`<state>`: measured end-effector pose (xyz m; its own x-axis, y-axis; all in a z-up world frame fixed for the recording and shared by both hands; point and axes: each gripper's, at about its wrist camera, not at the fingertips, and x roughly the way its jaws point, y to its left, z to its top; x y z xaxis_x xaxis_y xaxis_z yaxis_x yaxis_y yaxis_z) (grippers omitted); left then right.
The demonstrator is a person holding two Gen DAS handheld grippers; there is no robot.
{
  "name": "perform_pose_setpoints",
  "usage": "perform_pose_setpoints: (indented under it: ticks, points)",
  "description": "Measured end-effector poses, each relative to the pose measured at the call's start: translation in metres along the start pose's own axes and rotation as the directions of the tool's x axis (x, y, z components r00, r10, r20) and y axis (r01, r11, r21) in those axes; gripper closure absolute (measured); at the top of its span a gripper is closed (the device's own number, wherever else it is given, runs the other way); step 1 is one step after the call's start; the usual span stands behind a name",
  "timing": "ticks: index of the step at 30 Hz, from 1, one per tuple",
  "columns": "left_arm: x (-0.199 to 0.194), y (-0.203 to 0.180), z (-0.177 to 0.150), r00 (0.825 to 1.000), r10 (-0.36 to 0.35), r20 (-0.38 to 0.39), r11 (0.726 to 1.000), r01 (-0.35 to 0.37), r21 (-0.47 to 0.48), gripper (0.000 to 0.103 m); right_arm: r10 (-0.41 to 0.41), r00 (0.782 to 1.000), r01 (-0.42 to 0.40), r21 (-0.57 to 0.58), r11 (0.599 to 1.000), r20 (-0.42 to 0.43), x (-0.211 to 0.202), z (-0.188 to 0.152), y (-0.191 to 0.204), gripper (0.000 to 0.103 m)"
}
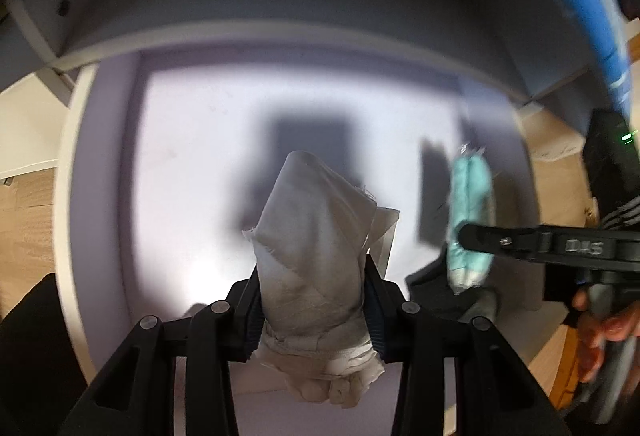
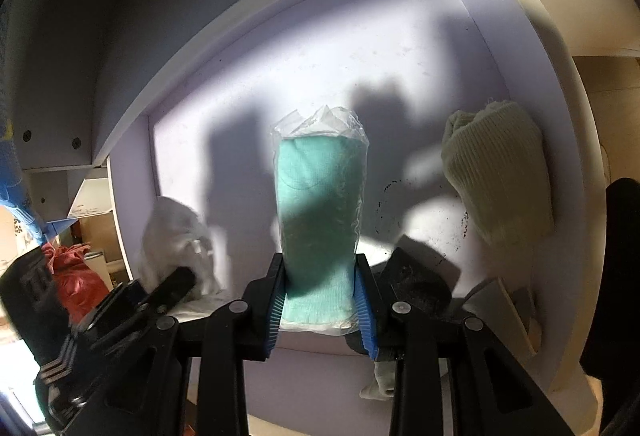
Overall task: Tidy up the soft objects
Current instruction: 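Carry the white cloth with the left tool toward the gold tray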
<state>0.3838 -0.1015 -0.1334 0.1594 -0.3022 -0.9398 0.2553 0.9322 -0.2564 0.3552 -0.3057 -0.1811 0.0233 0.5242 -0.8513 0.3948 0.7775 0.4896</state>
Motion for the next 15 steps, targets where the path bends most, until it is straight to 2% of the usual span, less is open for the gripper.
perform_pose_setpoints:
  ticks: [5,7,15]
  points:
    - [-0.037,-0.003,-0.005,0.998,-0.035,0.055,0.999,0.034,0.012,0.061,0.004,1.000,-0.004,-0.001,1.000,0.005,-0.002,0.000,-0.002,0.070]
    - [-0.067,-0.001,-0.012,0.995,-0.058,0.085,0.998,0.055,0.030,0.061,0.009,1.000,-0.009,-0.001,1.000,0.007,-0.003,-0.002,0.002,0.070]
    - [-0.153,-0.035,-0.015,0.969,-0.131,0.208,0.977,0.092,0.191,0.061,0.008,1.000,-0.008,-0.005,1.000,0.002,-0.007,-0.002,0.002,0.070]
